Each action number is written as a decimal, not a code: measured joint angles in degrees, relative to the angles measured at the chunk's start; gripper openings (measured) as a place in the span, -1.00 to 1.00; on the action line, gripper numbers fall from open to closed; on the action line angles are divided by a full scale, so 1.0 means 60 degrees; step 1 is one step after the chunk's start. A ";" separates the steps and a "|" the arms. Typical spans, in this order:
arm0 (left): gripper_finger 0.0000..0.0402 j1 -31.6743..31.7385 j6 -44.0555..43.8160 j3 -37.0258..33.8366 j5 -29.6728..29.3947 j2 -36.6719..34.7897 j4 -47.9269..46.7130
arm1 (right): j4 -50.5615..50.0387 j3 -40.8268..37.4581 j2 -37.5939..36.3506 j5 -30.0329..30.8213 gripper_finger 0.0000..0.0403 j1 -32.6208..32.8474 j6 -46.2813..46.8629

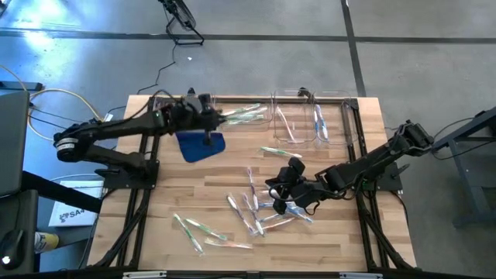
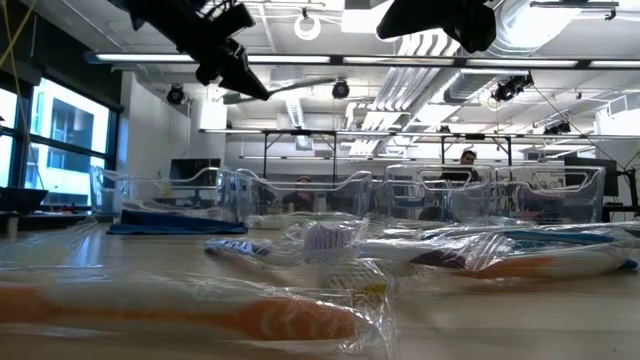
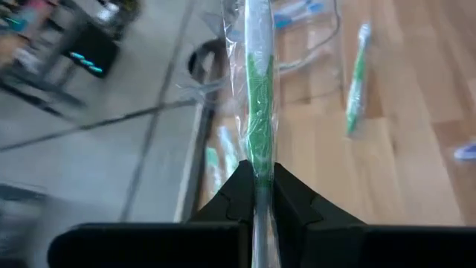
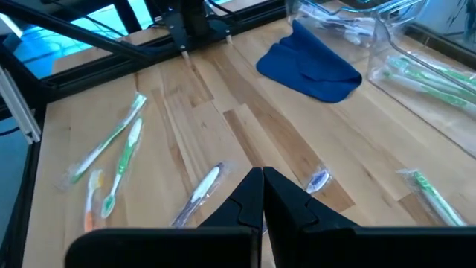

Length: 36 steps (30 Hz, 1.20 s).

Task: Pick & Place Toothbrushes
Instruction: Put the green toothbrush into the middle left transparent bin

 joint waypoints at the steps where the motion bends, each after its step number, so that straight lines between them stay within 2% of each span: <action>1: -0.91 0.0278 -0.0015 0.0091 0.0359 0.0118 -0.0036 | 0.0004 0.0000 0.0000 0.0016 -0.99 0.0000 -0.0048; 7: -0.91 0.1260 -0.0246 0.1008 0.1510 0.1358 -0.0037 | -0.0007 0.0000 0.0000 0.0013 -0.99 -0.0025 -0.0299; 10: -0.91 0.1492 -0.0273 0.1607 0.1591 0.2146 -0.0136 | -0.0015 0.0000 0.0000 0.0013 -0.99 -0.0022 -0.0444; 16: -0.91 0.2028 -0.1246 0.2500 0.1722 0.3472 -0.0757 | -0.0037 0.0000 0.0004 0.0013 -0.99 -0.0022 -0.0452; 25: -0.91 0.2484 -0.1762 0.2705 0.2750 0.4879 -0.0146 | -0.0102 0.0000 0.0004 0.0013 -0.99 -0.0022 -0.0452; 36: -0.91 0.2480 -0.1762 0.2702 0.2754 0.5656 0.0186 | -0.0121 0.0000 0.0007 0.0013 -0.98 -0.0022 -0.0434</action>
